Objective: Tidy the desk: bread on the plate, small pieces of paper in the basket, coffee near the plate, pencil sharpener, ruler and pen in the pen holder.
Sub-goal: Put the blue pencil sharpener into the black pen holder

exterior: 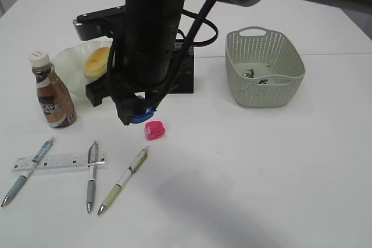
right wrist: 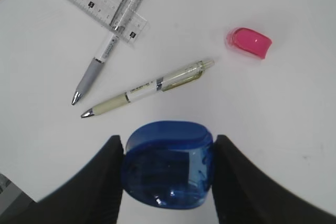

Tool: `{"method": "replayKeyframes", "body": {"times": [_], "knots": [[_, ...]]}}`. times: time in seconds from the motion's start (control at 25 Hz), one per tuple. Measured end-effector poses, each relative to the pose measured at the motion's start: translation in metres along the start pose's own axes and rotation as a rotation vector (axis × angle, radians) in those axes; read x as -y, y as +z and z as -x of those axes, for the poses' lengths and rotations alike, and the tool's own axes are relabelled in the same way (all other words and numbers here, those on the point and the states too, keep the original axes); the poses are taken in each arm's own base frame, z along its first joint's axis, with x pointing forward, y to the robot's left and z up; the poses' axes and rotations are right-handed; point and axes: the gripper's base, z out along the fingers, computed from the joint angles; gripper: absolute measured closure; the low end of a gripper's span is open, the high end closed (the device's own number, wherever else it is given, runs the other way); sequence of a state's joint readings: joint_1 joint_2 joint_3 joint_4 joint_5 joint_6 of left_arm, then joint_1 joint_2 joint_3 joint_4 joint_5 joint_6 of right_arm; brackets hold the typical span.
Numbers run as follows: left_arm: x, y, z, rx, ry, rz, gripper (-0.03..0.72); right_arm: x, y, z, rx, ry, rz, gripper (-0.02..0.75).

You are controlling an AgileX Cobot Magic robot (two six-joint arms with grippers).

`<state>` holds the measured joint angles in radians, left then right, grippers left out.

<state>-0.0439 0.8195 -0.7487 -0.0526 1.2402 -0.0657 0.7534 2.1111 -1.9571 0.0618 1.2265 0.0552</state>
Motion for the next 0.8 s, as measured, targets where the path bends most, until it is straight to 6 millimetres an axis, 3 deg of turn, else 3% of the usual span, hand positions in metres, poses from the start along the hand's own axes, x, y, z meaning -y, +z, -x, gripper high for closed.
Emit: {"method": "replayKeyframes", "body": {"times": [0.32,0.8], "knots": [[0.0,0.0,0.0,0.0,0.0,0.0,0.336,0.011,-0.019,0.012,0.076,0.001,-0.042,0.36],[0.0,0.0,0.0,0.0,0.0,0.0,0.336,0.08,-0.045,0.027,0.243,0.119,-0.127,0.359]]}}
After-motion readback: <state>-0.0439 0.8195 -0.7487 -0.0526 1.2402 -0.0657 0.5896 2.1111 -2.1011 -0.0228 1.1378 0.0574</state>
